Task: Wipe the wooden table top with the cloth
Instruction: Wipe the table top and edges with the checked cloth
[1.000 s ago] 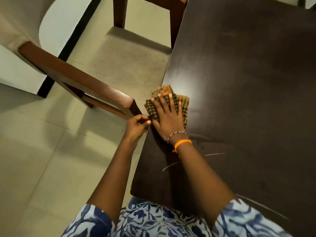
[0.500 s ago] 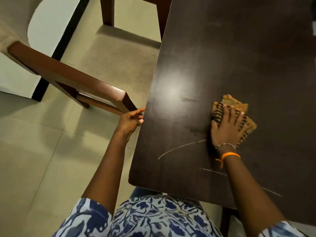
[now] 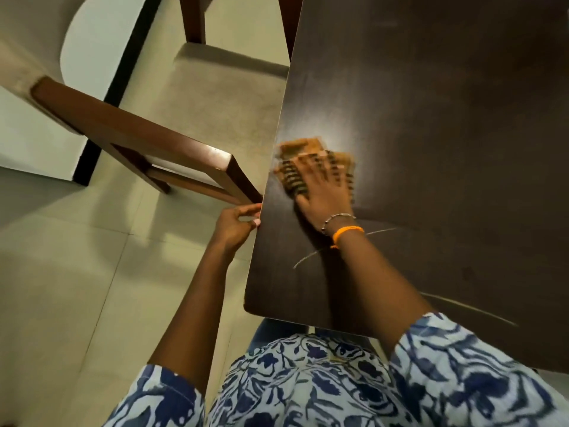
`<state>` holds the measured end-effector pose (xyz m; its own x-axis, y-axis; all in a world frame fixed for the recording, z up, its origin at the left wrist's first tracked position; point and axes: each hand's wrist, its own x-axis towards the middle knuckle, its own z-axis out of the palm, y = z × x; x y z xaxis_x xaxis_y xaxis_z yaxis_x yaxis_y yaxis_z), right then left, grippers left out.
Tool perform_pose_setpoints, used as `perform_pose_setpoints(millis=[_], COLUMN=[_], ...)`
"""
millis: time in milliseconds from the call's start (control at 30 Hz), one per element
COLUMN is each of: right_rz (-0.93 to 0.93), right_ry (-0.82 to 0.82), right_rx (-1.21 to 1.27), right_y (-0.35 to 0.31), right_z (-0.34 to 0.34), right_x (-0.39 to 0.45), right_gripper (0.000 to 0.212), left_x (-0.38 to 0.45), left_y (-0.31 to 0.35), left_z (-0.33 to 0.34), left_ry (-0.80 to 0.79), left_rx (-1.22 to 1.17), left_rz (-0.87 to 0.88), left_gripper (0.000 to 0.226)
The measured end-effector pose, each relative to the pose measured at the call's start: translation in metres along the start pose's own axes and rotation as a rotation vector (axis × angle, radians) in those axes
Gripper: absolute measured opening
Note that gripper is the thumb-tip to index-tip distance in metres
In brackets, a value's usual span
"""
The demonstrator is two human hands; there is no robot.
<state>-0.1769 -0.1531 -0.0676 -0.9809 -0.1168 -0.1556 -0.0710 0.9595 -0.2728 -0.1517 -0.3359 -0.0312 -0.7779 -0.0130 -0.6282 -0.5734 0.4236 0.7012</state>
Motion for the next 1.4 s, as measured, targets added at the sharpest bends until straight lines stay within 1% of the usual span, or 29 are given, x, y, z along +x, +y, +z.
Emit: perform_pose_setpoints(millis=[100, 200, 267, 333, 367, 400, 500, 567, 633, 700, 733, 767, 900, 1000, 1067, 1133, 1167, 1233, 1333, 1400], right_rz=[0.266, 0.457, 0.553, 0.616, 0.601, 0.547, 0.266, 0.087, -0.005, -0.067, -0.070, -0.035, 0.237, 0.424, 0.529, 0.570, 0.557, 0.473, 0.254, 0.084], right_ry=[0.078, 0.129, 0.135, 0.124, 0.108, 0.086, -0.035, -0.082, -0.081, -0.069, -0.064, -0.054, 0.056, 0.090, 0.110, 0.118, 0.112, 0.090, 0.017, -0.043], right_rx=[0.026, 0.015, 0.020, 0.047, 0.054, 0.051, 0.065, 0.096, 0.089, 0.038, 0.017, 0.019, 0.028, 0.029, 0.059, 0.065, 0.056, 0.036, 0.059, 0.070], right_y=[0.067, 0.118, 0.120, 0.100, 0.082, 0.059, -0.026, -0.075, -0.087, -0.067, -0.053, -0.037, 0.040, 0.096, 0.103, 0.088, 0.075, 0.038, -0.032, -0.074], right_z=[-0.017, -0.032, -0.035, -0.031, -0.028, -0.023, 0.002, 0.016, 0.022, 0.021, 0.020, 0.016, -0.006, -0.025, -0.028, -0.023, -0.018, -0.008, 0.011, 0.022], right_x=[-0.021, -0.047, -0.053, -0.046, -0.041, -0.035, -0.029, -0.033, -0.035, -0.036, -0.038, -0.040, -0.062, -0.078, -0.079, -0.076, -0.073, -0.067, -0.053, -0.042], right_gripper=[0.069, 0.069, 0.067, 0.067, 0.069, 0.071, 0.069, 0.065, 0.062, 0.066, 0.069, 0.071, 0.077, 0.075, 0.073, 0.071, 0.072, 0.075, 0.074, 0.071], left_x=[0.002, 0.004, 0.006, 0.008, 0.009, 0.009, 0.009, 0.009, 0.006, 0.002, 0.000, -0.001, -0.003, -0.001, 0.001, 0.001, 0.001, 0.001, 0.000, -0.003], left_y=[0.000, -0.001, 0.000, 0.000, 0.000, -0.001, -0.003, -0.006, -0.011, -0.013, -0.014, -0.014, -0.012, -0.013, -0.013, -0.013, -0.013, -0.014, -0.014, -0.014], left_z=[0.003, 0.002, 0.001, 0.001, 0.001, 0.001, 0.002, 0.002, 0.002, 0.003, 0.004, 0.005, 0.002, 0.000, 0.001, 0.003, 0.004, 0.006, 0.008, 0.008], left_ry=[0.050, 0.049, 0.040, 0.037, 0.041, 0.045, 0.043, 0.082, 0.133, 0.135, 0.126, 0.114, 0.081, 0.061, 0.056, 0.061, 0.070, 0.082, 0.082, 0.113], left_rx=[-0.016, -0.017, -0.012, -0.018, -0.018, -0.018, 0.008, 0.072, 0.147, 0.127, 0.091, 0.055, -0.002, -0.022, -0.049, -0.069, -0.079, -0.091, -0.101, -0.080], left_rz=[-0.022, -0.037, -0.040, -0.040, -0.043, -0.042, -0.030, -0.004, 0.012, 0.015, 0.012, 0.001, -0.021, -0.020, -0.038, -0.052, -0.058, -0.064, -0.076, -0.080], left_gripper=[0.038, 0.037, 0.037, 0.037, 0.037, 0.036, 0.034, 0.029, 0.024, 0.027, 0.028, 0.028, 0.025, 0.026, 0.027, 0.026, 0.026, 0.025, 0.026, 0.029])
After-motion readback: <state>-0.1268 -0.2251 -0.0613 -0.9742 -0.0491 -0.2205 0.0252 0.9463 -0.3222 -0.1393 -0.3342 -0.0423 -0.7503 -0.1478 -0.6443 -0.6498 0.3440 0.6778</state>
